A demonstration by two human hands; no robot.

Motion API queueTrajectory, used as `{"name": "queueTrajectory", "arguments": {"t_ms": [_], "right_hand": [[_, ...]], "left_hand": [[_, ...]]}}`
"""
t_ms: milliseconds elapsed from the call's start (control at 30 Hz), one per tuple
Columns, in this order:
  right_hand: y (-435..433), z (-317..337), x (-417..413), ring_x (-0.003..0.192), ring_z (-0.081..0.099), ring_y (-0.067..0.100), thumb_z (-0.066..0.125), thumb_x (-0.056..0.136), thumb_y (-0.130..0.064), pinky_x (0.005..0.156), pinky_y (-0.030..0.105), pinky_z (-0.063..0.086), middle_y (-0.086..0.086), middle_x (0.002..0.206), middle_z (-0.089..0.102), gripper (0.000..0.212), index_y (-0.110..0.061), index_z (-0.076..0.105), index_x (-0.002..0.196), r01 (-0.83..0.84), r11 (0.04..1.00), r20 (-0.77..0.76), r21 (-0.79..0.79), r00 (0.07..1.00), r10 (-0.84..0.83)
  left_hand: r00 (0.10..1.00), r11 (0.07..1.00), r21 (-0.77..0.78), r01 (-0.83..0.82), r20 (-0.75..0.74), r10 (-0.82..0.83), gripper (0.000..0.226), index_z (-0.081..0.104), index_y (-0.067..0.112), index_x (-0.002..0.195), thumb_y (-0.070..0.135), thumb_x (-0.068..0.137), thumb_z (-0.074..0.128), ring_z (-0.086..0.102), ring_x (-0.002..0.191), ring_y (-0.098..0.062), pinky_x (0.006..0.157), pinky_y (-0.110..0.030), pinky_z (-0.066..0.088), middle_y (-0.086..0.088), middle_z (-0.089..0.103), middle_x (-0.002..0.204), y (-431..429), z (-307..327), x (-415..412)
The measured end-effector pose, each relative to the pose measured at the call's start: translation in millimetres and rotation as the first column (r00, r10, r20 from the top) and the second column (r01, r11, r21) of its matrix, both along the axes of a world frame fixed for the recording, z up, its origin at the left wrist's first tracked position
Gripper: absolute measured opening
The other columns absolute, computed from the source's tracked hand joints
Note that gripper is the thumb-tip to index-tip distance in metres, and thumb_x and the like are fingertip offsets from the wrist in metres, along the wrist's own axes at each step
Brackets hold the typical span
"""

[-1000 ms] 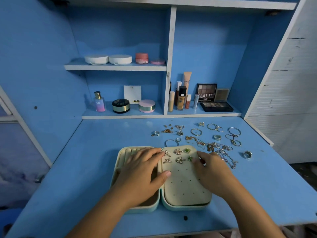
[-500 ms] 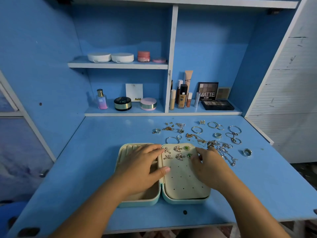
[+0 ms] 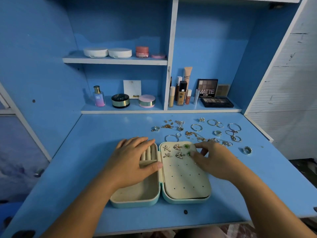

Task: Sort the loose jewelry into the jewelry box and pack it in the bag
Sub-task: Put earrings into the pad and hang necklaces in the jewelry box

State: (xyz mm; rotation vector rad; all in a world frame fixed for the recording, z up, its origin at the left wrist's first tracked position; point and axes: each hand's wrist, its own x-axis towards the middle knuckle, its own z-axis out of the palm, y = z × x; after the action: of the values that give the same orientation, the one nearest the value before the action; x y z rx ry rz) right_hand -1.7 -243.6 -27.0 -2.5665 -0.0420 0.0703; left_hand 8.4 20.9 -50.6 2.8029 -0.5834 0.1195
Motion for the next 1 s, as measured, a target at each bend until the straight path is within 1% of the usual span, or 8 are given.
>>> {"name": "queueTrajectory", "arguments": {"t_ms": [100,167,233,333,400,600,733,1000], "right_hand": [[-15.4,0.5,21.7,0.073,0.057,0.013,0.052,0.095,-0.034,0.058,0.018,0.038,-0.010,0.092,0.057,0.033,-0.022,0.059,0.124,0.045,0.998,0.078,-0.037,0.996,-0.042],[-23.3,-2.0,37.6,0.075,0.055,0.014,0.051,0.096,-0.027,0.056,0.015,0.037,-0.004,0.095,0.058,0.029,-0.022,0.061,0.123,0.056,0.996,0.128,-0.075,0.991,-0.046],[-28.6,-5.6,51.5,0.076,0.053,0.015,0.051,0.096,-0.021,0.058,0.020,0.037,0.001,0.103,0.058,0.027,-0.023,0.061,0.120,0.053,0.991,0.139,-0.122,0.990,-0.036],[-33.3,-10.8,68.7,0.086,0.049,0.017,0.052,0.095,-0.019,0.072,0.025,0.038,0.003,0.110,0.057,0.027,-0.022,0.062,0.120,0.046,0.977,0.151,-0.209,0.988,-0.014],[-34.4,-12.4,77.3,0.091,0.051,0.019,0.053,0.095,-0.020,0.075,0.027,0.040,0.005,0.112,0.058,0.027,-0.021,0.062,0.120,0.046,0.969,0.145,-0.243,0.989,-0.011],[-40.7,-8.7,96.5,0.100,0.055,0.026,0.051,0.094,-0.014,0.077,0.027,0.039,0.009,0.114,0.057,0.027,-0.017,0.064,0.118,0.090,0.969,0.188,-0.231,0.981,-0.047],[-37.0,-4.4,108.7,0.099,0.056,0.025,0.052,0.094,-0.018,0.076,0.027,0.040,0.008,0.115,0.058,0.025,-0.017,0.065,0.116,0.085,0.972,0.183,-0.220,0.982,-0.044],[-10.5,-1.3,122.6,0.085,0.052,0.013,0.055,0.094,-0.022,0.071,0.023,0.039,0.001,0.111,0.061,0.023,-0.024,0.066,0.114,-0.088,0.985,0.208,-0.150,0.971,0.118]], "left_hand": [[1.000,1.000,-0.025,-0.001,-0.005,0.001,0.099,0.028,0.042,0.149,0.094,0.066,0.011,0.023,0.142,-0.004,0.119,-0.035,0.014,0.019,0.029,0.154,0.4,0.0,-0.1],[1.000,0.999,-0.037,0.000,-0.013,-0.001,0.097,0.028,0.042,0.148,0.093,0.067,0.013,0.023,0.142,-0.004,0.119,-0.035,0.013,0.019,0.030,0.154,0.4,0.6,-0.5],[1.000,0.999,-0.035,0.000,-0.020,-0.001,0.096,0.027,0.043,0.149,0.092,0.068,0.014,0.023,0.141,-0.003,0.119,-0.034,0.012,0.020,0.029,0.153,0.5,1.2,-1.1],[1.000,0.999,-0.039,0.004,-0.013,-0.005,0.095,0.027,0.043,0.149,0.092,0.068,0.014,0.023,0.141,-0.003,0.118,-0.033,0.012,0.020,0.029,0.153,0.7,1.2,-1.0],[1.000,0.999,-0.044,0.005,-0.013,-0.006,0.097,0.028,0.043,0.148,0.093,0.067,0.011,0.023,0.141,-0.003,0.118,-0.033,0.012,0.020,0.029,0.153,0.8,0.9,-0.7],[1.000,1.000,-0.028,0.000,-0.024,-0.001,0.100,0.025,0.044,0.149,0.094,0.064,0.007,0.021,0.141,-0.002,0.119,-0.032,0.010,0.021,0.027,0.153,0.4,2.7,-1.5],[0.999,1.000,-0.030,-0.005,-0.034,0.004,0.092,0.025,0.045,0.148,0.091,0.069,0.018,0.020,0.140,0.000,0.118,-0.031,0.008,0.022,0.027,0.153,0.3,2.9,-1.4],[1.000,0.998,-0.058,0.003,0.003,-0.003,0.095,0.030,0.044,0.147,0.094,0.068,0.014,0.025,0.139,0.000,0.117,-0.031,0.014,0.023,0.032,0.150,1.1,-0.9,0.1]]}}
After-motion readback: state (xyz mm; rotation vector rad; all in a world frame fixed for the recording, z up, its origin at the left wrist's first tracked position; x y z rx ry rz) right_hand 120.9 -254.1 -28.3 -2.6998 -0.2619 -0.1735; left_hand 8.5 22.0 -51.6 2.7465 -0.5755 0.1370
